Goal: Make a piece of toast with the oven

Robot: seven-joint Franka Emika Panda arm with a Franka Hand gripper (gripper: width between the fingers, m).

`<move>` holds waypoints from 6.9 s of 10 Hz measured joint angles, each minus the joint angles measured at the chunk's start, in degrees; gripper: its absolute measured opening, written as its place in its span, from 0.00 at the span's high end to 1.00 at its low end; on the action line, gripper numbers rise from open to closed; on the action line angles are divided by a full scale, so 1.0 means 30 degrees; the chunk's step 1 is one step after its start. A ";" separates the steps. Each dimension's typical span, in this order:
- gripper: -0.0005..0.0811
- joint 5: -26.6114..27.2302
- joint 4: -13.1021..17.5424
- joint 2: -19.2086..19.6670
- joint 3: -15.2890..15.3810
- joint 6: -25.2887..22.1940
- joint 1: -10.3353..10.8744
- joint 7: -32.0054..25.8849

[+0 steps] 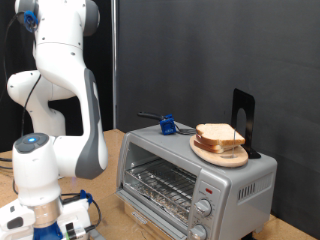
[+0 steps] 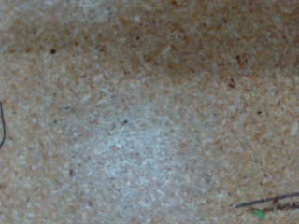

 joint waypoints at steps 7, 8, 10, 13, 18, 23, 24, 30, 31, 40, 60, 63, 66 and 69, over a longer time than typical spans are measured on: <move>0.00 0.2679 -0.0716 -0.3902 0.0864 -0.5427 -0.1380 -0.5407; 0.00 0.3315 -0.0897 -0.4725 0.0863 -0.6497 -0.1628 -0.6317; 0.00 0.4696 -0.1191 -0.6209 0.0830 -0.8419 -0.1997 -0.7615; 0.00 0.2761 -0.1595 -0.8598 0.0651 -0.9839 -0.2191 -0.5516; 0.00 0.2040 -0.2224 -1.0954 0.0747 -1.1218 -0.2062 -0.3898; 0.00 0.6117 -0.2101 -1.3208 0.1297 -1.5755 -0.0927 -0.6350; 0.00 0.6230 -0.2104 -1.3820 0.1578 -1.5814 -0.0751 -0.6352; 0.00 0.5172 -0.1404 -1.7177 0.3931 -1.5955 -0.0384 -0.4542; 0.00 0.4909 -0.1103 -1.7599 0.4181 -1.6232 -0.0386 -0.4034; 0.00 0.1110 -0.1932 -1.9508 0.8093 -1.3151 0.0090 -0.6110; 0.00 0.0643 -0.5821 -1.6868 1.3748 -0.4057 0.0225 -0.3208; 0.00 0.0757 -0.5872 -1.6265 1.3814 -0.3492 0.0397 -0.3377; 0.00 0.1003 -0.5911 -1.5904 1.3849 -0.3191 0.0657 -0.3648; 0.00 0.1193 -0.5932 -1.5647 1.3901 -0.3132 0.0867 -0.3678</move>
